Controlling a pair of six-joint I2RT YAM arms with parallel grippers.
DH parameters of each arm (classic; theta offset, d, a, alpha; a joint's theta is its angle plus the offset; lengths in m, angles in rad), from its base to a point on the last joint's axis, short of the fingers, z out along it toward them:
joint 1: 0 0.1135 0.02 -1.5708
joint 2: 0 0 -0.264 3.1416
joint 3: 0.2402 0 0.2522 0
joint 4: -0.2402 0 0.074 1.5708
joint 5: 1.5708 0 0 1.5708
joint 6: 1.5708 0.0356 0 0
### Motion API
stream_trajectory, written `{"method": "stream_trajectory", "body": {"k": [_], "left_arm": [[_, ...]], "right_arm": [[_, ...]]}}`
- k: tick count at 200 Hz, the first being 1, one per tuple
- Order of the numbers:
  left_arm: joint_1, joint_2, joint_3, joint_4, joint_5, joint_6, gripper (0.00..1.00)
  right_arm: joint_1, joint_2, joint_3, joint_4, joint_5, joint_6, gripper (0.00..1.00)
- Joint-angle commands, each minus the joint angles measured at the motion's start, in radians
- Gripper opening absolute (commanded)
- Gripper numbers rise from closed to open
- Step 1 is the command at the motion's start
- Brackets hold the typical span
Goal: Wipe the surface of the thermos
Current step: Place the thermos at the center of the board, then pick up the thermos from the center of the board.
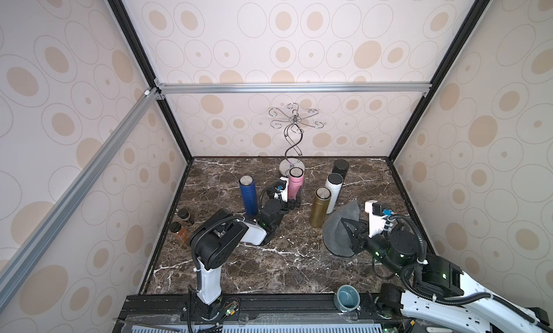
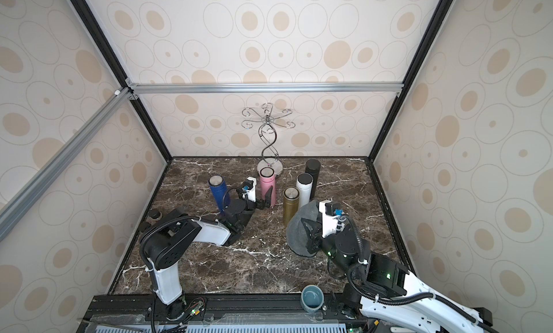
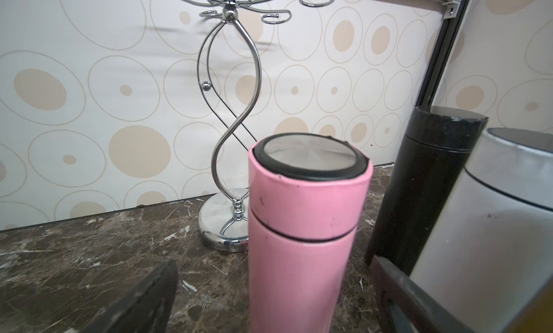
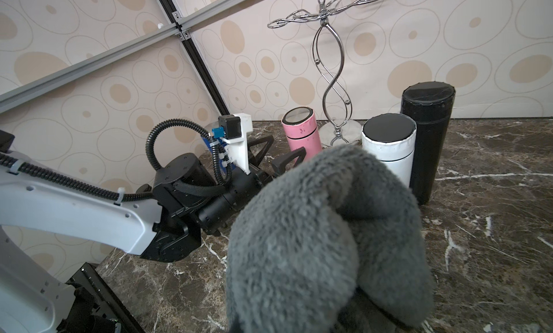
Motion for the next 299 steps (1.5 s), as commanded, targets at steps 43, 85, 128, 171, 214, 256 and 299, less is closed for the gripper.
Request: {"method": "stream_trajectory", "body": {"k": [43, 85, 128, 171, 214, 256, 299], "left_arm": [[-0.155, -0.426, -0.269, -0.245, -0.195, -0.082, 1.00], [-0.159, -0.878, -0.371, -0.726, -0.371, -0.280, 1.00], [-0.049, -1.005, -0.490, -0.658, -0.446, -0.139, 1.00], [0.044, -0.803, -0.486, -0.419, -0.391, -0.045, 1.00], [0.101, -0.631, -0.444, -0.234, -0.316, 0.004, 1.00], [0.139, -0.475, -0.358, -0.145, -0.266, 0.028, 1.00], [0.178, -0.351, -0.267, -0.107, -0.236, 0.037, 1.00]], "right_arm": [[0.001, 0.047, 0.020, 0.068, -0.079, -0.002, 0.00], [0.005, 0.140, 0.025, 0.091, -0.185, 0.033, 0.00], [0.006, 0.217, -0.002, 0.212, -0.197, 0.013, 0.00], [0.005, 0.281, 0.035, 0.231, -0.226, -0.010, 0.00], [0.005, 0.291, 0.044, 0.234, -0.228, -0.016, 0.00], [0.005, 0.268, 0.045, 0.214, -0.206, -0.018, 0.00], [0.005, 0.256, 0.050, 0.192, -0.183, -0.017, 0.00]]}}
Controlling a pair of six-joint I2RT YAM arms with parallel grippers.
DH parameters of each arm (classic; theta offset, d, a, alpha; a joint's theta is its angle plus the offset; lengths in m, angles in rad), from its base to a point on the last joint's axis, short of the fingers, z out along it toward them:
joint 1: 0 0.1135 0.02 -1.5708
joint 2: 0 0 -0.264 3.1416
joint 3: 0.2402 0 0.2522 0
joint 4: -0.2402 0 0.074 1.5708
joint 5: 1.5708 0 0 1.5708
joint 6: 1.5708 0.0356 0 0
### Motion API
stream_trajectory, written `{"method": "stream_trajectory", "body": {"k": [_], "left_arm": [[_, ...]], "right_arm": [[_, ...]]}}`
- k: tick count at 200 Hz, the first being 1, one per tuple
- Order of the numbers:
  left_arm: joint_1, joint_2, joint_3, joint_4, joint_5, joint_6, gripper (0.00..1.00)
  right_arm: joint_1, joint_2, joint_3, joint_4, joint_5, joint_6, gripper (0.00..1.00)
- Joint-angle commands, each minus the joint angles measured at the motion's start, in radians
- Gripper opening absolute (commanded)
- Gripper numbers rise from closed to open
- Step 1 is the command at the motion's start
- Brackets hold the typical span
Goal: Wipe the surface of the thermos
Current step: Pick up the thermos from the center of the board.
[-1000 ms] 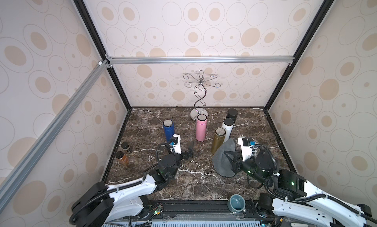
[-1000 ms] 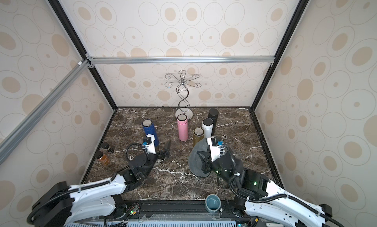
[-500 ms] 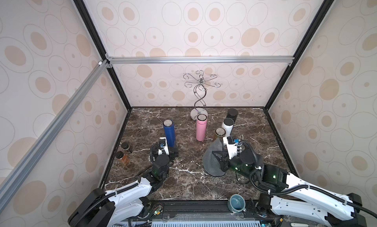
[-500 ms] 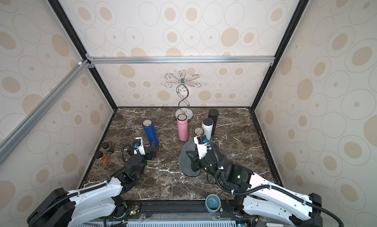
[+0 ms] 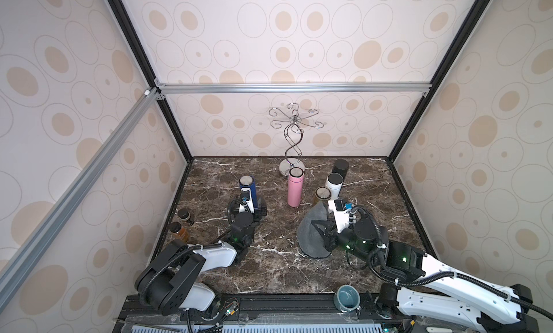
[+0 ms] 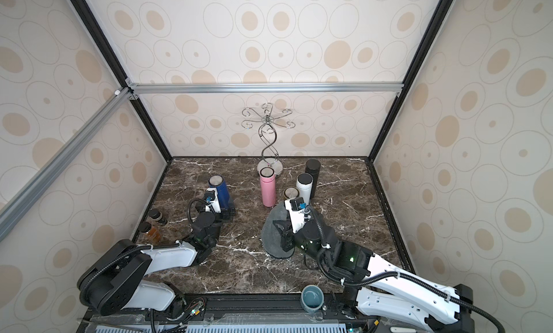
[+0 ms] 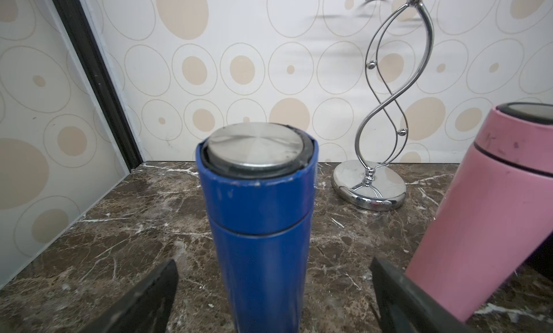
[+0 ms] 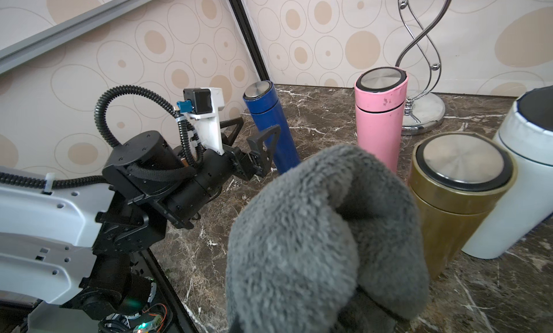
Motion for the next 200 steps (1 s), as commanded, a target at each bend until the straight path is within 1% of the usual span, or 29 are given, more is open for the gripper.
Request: {"method": "stream_trajectory", "body": {"k": [1, 29, 60, 111, 136, 165, 200], "left_arm": [[0.027, 0.052, 0.064, 0.062, 0.027, 0.028, 1.00], [0.045, 0.115, 0.107, 0.078, 0.036, 0.040, 1.00], [0.073, 0.160, 0.134, 0.089, 0.049, 0.020, 1.00], [0.110, 0.212, 0.162, 0.100, 0.075, -0.017, 0.96], [0.123, 0.240, 0.178, 0.103, 0.081, -0.023, 0.93], [0.132, 0.259, 0.187, 0.106, 0.084, -0.031, 0.85], [0.141, 0.289, 0.197, 0.116, 0.092, -0.039, 0.81]], "right_arm": [[0.005, -0.018, 0.033, -0.001, 0.031, -0.010, 0.00], [0.004, -0.024, 0.035, -0.009, 0.041, -0.012, 0.00], [0.005, -0.029, 0.035, -0.020, 0.055, -0.012, 0.00], [0.005, -0.024, 0.036, -0.023, 0.067, -0.011, 0.00], [0.005, -0.024, 0.038, -0.029, 0.073, -0.011, 0.00], [0.005, -0.028, 0.038, -0.036, 0.082, -0.007, 0.00], [0.005, -0.031, 0.039, -0.043, 0.092, -0.006, 0.00]]}}
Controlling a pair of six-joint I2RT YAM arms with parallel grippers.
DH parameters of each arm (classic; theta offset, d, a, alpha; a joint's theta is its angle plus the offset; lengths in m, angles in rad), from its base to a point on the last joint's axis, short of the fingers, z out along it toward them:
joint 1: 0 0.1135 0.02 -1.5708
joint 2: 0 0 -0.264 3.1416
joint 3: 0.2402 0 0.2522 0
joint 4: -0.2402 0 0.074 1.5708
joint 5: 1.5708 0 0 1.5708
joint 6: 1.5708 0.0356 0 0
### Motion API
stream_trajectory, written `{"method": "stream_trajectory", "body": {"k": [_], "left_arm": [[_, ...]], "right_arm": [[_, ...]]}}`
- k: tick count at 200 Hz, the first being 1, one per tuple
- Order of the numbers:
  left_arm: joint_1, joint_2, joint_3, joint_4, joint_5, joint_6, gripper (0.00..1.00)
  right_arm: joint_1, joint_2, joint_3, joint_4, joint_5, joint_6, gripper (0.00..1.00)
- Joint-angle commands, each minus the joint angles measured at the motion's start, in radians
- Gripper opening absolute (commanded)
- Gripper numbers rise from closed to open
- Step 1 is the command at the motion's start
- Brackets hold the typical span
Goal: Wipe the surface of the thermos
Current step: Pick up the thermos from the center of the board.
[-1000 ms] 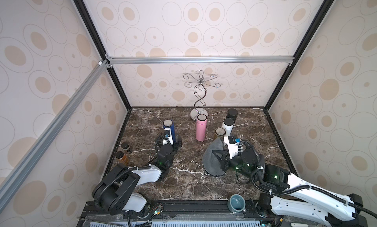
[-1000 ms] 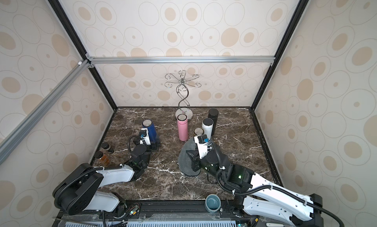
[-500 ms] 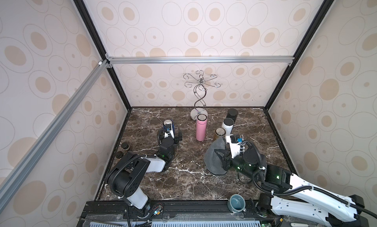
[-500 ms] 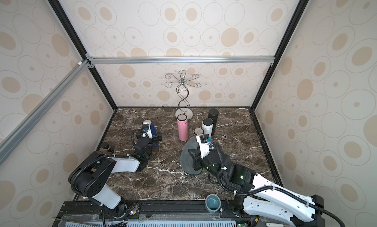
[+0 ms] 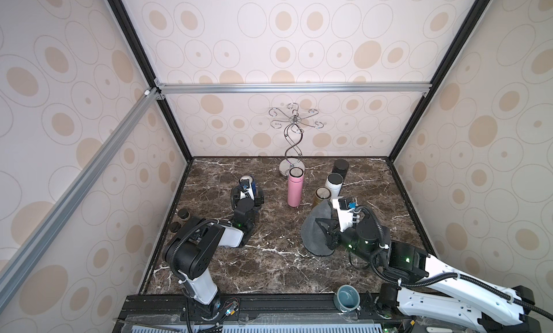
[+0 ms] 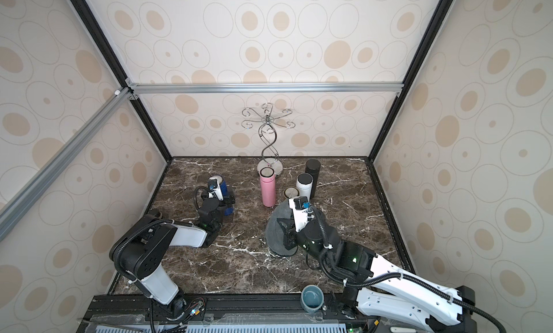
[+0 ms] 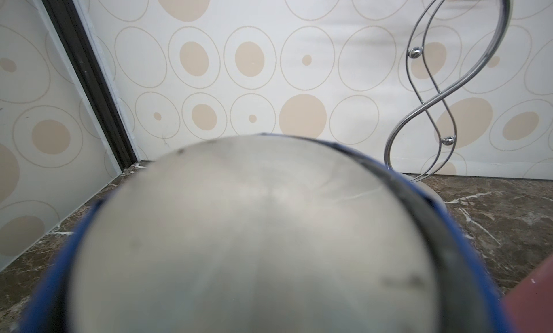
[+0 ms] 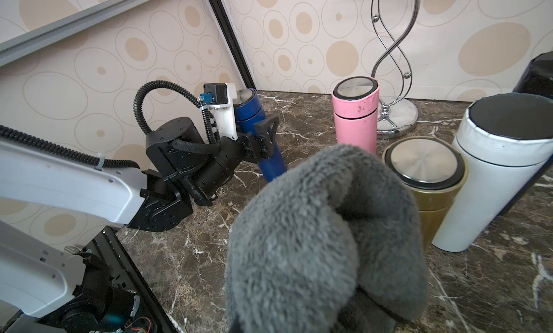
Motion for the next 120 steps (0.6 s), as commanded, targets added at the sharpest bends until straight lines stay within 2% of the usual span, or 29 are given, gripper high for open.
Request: {"method": "stream_trajectory", "body": {"k": [1, 13, 43, 55, 61, 73, 97, 120], "left_arm": [[0.014, 0.018, 0.029, 0.034, 0.008, -0.015, 0.80], [0.015, 0.025, 0.030, 0.044, 0.014, -0.011, 0.69], [0.018, 0.034, 0.040, 0.053, 0.010, -0.011, 0.52], [0.018, 0.033, 0.042, 0.053, 0.017, -0.009, 0.42], [0.019, 0.030, 0.041, 0.051, 0.021, -0.008, 0.32], [0.018, 0.013, 0.041, 0.028, 0.028, -0.013, 0.00], [0.019, -0.128, 0.017, -0.090, 0.054, -0.068, 0.00], [0.021, -0.374, 0.015, -0.356, 0.139, -0.205, 0.00]], "right_arm": [[0.005, -0.017, 0.031, -0.011, 0.022, -0.003, 0.00], [0.005, -0.017, 0.029, -0.012, 0.024, 0.000, 0.00], [0.004, -0.023, 0.023, -0.016, 0.025, 0.006, 0.00], [0.005, -0.028, 0.019, -0.016, 0.023, 0.010, 0.00], [0.005, -0.029, 0.019, -0.018, 0.023, 0.011, 0.00], [0.005, -0.031, 0.018, -0.020, 0.011, 0.015, 0.00], [0.005, -0.019, 0.022, -0.007, -0.055, 0.014, 0.00], [0.006, 0.032, 0.046, 0.016, -0.169, 0.019, 0.00]]}}
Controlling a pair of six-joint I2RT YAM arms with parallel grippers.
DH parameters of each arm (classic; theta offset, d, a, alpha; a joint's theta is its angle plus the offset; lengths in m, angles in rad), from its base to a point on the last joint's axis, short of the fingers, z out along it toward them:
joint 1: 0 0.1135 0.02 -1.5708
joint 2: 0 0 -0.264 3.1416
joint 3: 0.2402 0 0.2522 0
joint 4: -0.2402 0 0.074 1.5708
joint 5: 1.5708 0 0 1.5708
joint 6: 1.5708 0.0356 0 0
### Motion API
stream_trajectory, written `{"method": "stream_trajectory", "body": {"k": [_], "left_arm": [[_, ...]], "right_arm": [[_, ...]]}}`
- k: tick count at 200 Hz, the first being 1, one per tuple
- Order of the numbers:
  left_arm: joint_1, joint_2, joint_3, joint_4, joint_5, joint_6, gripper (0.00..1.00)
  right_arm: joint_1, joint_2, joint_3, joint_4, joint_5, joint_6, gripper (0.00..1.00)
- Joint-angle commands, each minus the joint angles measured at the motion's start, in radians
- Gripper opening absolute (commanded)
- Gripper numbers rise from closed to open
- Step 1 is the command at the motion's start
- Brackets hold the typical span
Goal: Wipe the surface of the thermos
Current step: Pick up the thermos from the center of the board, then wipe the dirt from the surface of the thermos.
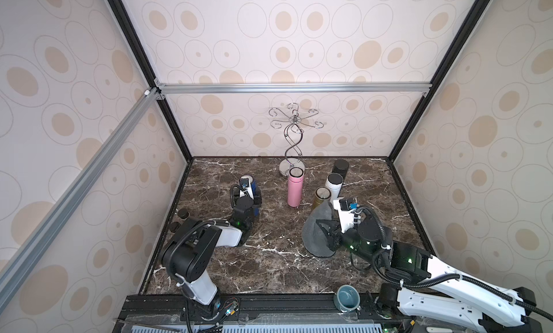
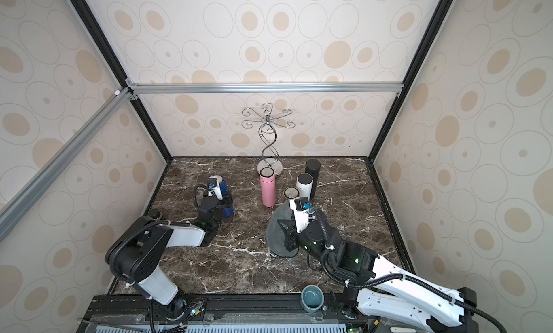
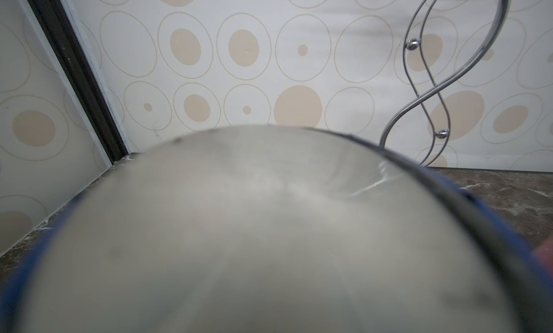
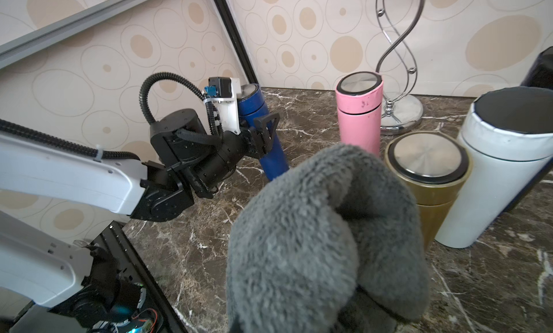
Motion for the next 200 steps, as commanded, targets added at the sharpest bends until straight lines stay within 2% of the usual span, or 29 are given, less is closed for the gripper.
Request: {"method": "stream_trajectory", "body": {"k": [1, 36, 81, 129, 153, 200], "left_arm": [[0.011, -0.243, 0.021, -0.184, 0.083, -0.145, 0.00], [0.011, -0.537, 0.018, -0.420, 0.183, -0.336, 0.00], [0.010, -0.717, 0.025, -0.541, 0.349, -0.502, 0.00], [0.011, -0.784, 0.042, -0.624, 0.422, -0.605, 0.00], [0.011, -0.785, 0.027, -0.601, 0.462, -0.638, 0.00], [0.011, -0.831, -0.015, -0.588, 0.478, -0.643, 0.00]], "right_arm": [[0.007, 0.039, 0.041, 0.039, -0.120, 0.011, 0.00], [0.016, 0.147, 0.037, 0.194, -0.213, 0.020, 0.00], [0.025, 0.336, 0.123, 0.385, -0.283, -0.012, 0.00], [0.035, 0.565, 0.276, 0.520, -0.318, -0.027, 0.00], [0.042, 0.668, 0.309, 0.589, -0.313, -0.018, 0.00], [0.047, 0.774, 0.292, 0.538, -0.116, 0.045, 0.00]]}}
